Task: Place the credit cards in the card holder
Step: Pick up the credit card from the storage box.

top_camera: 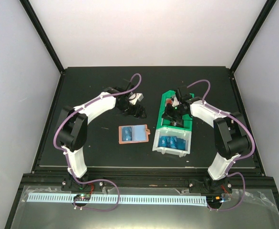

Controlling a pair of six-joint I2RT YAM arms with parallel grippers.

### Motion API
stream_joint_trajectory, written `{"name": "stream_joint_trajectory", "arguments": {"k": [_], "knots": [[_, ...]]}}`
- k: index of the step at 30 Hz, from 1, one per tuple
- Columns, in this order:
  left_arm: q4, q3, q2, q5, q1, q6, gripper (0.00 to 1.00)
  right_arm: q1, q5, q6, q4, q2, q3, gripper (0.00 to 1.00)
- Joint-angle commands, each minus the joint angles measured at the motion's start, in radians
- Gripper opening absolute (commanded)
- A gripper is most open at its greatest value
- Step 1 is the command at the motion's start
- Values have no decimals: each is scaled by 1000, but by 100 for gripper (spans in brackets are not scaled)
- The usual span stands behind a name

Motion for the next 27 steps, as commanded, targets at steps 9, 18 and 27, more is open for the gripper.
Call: {"name": "stream_joint_trajectory", "arguments": {"k": [9, 18, 27], "knots": [[-3, -4, -23, -11, -4, -3, 82, 7, 17, -31, -61, -73, 40, 4], [31, -40, -88, -13, -3, -36, 82, 5, 166, -129, -283, -168, 108, 1], [117, -122, -310, 81, 2, -123, 99, 9, -207, -117, 8, -365, 10, 1]]}}
